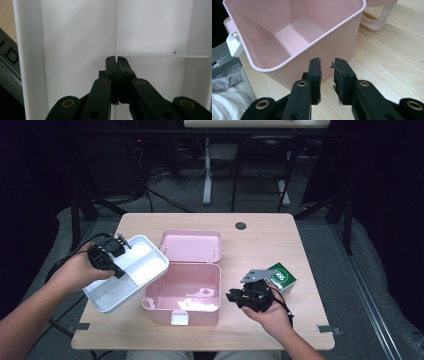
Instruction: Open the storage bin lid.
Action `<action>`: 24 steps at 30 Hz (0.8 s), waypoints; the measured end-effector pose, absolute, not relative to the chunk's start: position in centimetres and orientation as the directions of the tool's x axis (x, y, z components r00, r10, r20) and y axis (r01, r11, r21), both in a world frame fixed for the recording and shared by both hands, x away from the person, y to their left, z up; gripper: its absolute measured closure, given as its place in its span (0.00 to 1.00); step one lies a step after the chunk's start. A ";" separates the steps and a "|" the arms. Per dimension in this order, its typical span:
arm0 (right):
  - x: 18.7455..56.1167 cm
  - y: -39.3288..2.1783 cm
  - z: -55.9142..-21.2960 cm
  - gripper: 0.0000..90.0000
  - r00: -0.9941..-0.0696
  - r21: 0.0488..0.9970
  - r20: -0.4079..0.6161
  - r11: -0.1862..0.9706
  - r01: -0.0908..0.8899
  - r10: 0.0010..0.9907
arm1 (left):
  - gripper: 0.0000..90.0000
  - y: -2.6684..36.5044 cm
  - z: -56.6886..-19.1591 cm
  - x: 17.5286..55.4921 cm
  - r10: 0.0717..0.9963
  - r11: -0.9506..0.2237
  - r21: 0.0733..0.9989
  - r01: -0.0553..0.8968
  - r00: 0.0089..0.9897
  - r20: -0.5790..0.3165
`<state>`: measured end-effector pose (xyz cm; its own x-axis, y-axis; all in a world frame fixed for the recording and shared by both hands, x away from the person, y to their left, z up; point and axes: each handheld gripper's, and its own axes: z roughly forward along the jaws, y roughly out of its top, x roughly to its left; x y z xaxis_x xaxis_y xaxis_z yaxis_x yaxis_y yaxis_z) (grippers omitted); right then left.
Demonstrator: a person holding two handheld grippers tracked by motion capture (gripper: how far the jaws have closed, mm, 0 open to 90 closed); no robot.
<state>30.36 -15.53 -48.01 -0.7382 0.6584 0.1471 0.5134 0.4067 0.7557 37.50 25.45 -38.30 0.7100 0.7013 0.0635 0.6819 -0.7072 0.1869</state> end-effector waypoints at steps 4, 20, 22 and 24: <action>30.3 -15.5 -47.9 0.80 -0.737 0.755 0.144 0.408 0.514 0.661 | 0.99 26.7 -38.6 37.2 0.716 -0.693 0.186 0.697 0.695 0.063; 30.1 -15.8 -47.1 0.58 -0.748 0.752 0.088 0.449 0.483 0.658 | 0.99 31.2 -41.2 37.0 0.786 -0.615 0.179 0.768 0.616 0.058; 30.2 -16.1 -47.0 0.57 -0.744 0.749 0.092 0.447 0.489 0.661 | 0.99 31.5 -41.7 37.1 0.794 -0.605 0.176 0.777 0.605 0.061; 30.2 -16.3 -46.9 0.55 -0.748 0.762 0.075 0.446 0.469 0.659 | 0.99 31.8 -42.3 37.4 0.802 -0.593 0.180 0.785 0.595 0.050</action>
<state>30.22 -16.31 -46.85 -0.7480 0.6595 0.0747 0.4692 0.4458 0.7623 37.36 31.83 -42.33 0.5948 0.8023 0.0500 0.7849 -0.5931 0.1796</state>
